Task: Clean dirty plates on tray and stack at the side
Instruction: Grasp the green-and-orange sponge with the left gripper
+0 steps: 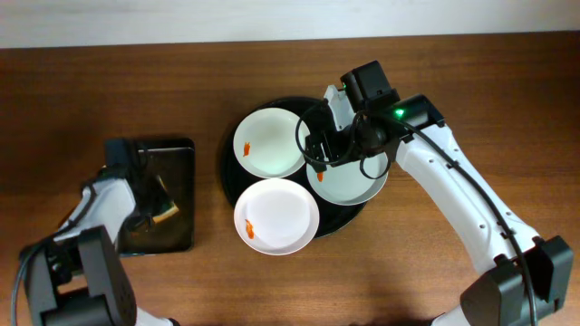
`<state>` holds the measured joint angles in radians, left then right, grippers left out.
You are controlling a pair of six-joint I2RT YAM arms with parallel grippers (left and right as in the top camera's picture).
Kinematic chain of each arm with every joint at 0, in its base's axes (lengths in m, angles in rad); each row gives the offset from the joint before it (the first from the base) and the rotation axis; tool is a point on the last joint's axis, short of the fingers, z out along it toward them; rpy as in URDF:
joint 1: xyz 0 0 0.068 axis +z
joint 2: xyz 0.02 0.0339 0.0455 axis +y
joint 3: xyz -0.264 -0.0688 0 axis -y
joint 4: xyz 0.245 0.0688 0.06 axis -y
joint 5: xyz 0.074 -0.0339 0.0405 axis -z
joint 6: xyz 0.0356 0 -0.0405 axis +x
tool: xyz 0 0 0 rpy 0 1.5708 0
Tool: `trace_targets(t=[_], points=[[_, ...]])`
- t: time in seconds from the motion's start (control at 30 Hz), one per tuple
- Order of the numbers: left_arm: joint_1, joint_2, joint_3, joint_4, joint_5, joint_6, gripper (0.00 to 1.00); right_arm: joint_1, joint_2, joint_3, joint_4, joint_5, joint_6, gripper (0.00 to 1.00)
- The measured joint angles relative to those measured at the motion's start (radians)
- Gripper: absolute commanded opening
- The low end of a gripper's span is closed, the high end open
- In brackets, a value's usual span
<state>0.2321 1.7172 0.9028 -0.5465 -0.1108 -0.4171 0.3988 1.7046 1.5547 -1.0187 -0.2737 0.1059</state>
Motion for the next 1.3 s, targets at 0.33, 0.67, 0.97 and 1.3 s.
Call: trace_targets(t=[0.33,0.67,0.97,1.3], points=[[0.0,0.029,0.114,-0.18,-0.017,0.066,0.37,0.0,0.0,0.0,-0.002,0.0,0.0,0.99],[-0.008,0.011,0.335,-0.377,0.063,0.095,0.6,0.0,0.0,0.0,-0.001,0.0,0.0,0.99],[-0.015,0.068,0.102,-0.079,0.112,0.053,0.0,0.0,0.0,0.0,-0.002,0.0,0.0,0.99],[-0.015,0.1,0.334,-0.336,0.044,0.119,0.65,0.0,0.0,0.0,-0.002,0.0,0.0,0.99]])
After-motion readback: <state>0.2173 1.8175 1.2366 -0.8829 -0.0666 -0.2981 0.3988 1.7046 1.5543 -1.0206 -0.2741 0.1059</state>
